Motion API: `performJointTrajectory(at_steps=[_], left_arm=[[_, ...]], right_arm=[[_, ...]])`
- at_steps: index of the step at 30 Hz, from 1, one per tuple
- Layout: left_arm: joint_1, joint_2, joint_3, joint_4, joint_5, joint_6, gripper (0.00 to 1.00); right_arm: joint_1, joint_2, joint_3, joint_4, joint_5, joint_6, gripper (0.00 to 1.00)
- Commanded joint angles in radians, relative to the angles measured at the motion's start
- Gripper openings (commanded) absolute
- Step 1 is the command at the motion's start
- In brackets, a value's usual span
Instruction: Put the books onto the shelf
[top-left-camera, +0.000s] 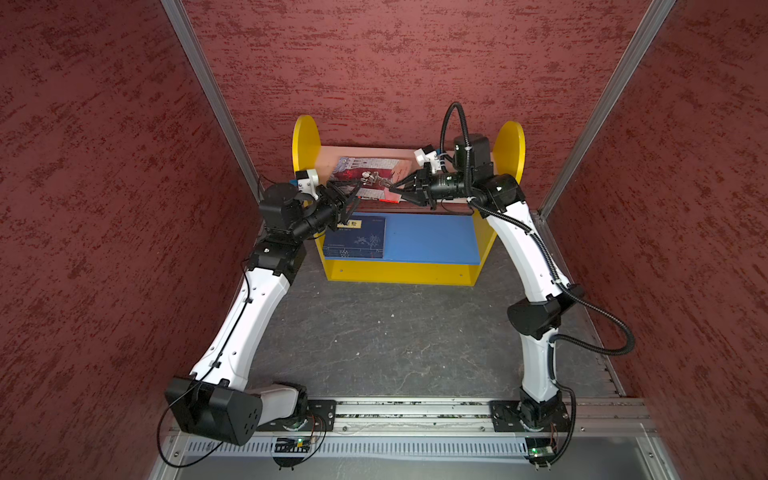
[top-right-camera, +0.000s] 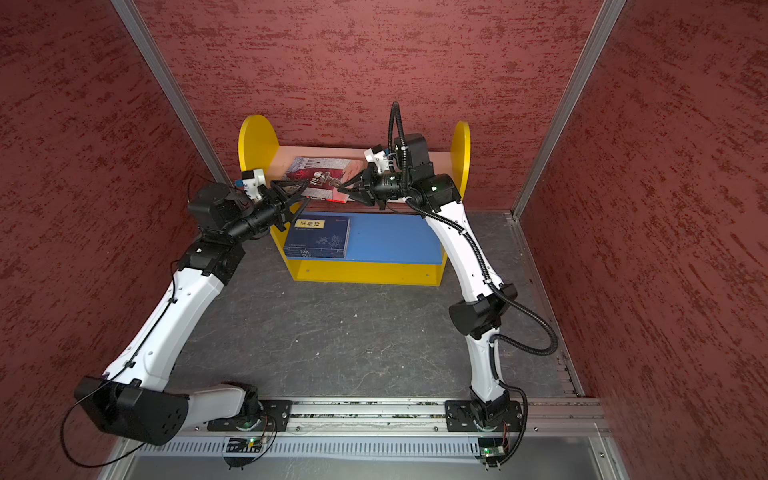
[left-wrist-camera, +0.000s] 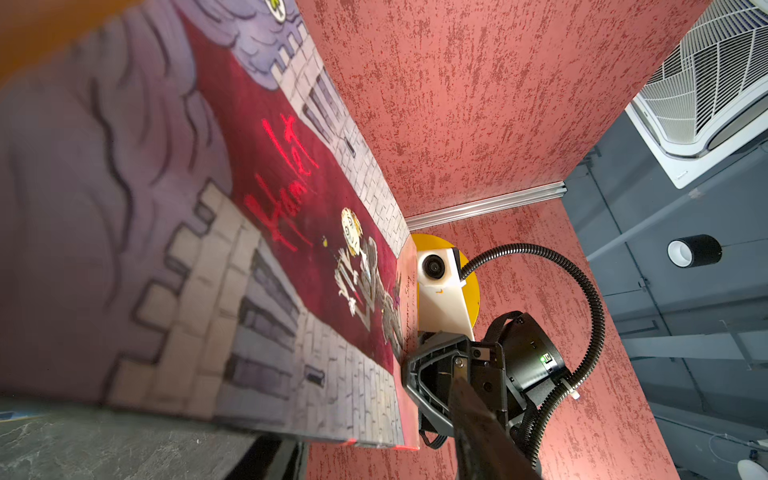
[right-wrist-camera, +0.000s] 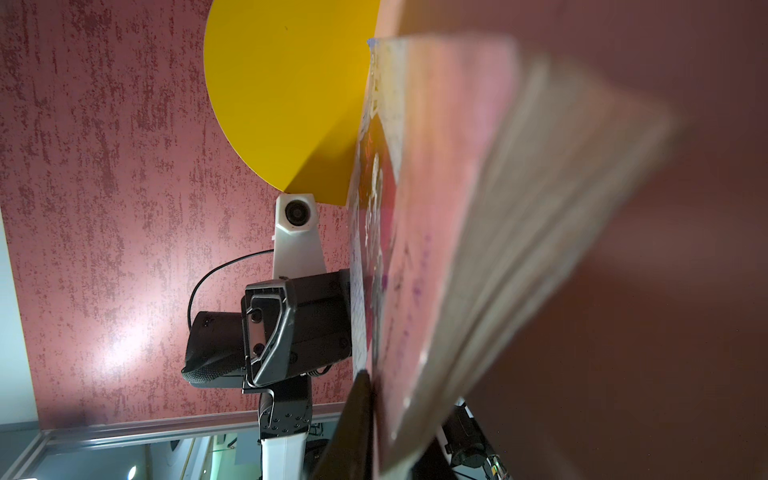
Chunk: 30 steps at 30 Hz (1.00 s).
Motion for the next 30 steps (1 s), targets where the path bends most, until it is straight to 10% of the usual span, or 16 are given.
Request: performJointTrajectory(at_steps=[1, 30], left_arm=[[0.006, 0.005, -0.002, 0.011, 0.001, -0.014, 0.47], [0.043, -0.07, -0.081, -0.027, 0.02, -0.02, 0.54]], right_arm=[[0.006, 0.015, -0.028, -0.026, -0.042, 0.004, 0.15], [-0.002, -0.049, -0.032, 0.067, -0.139, 0.035, 0.13]])
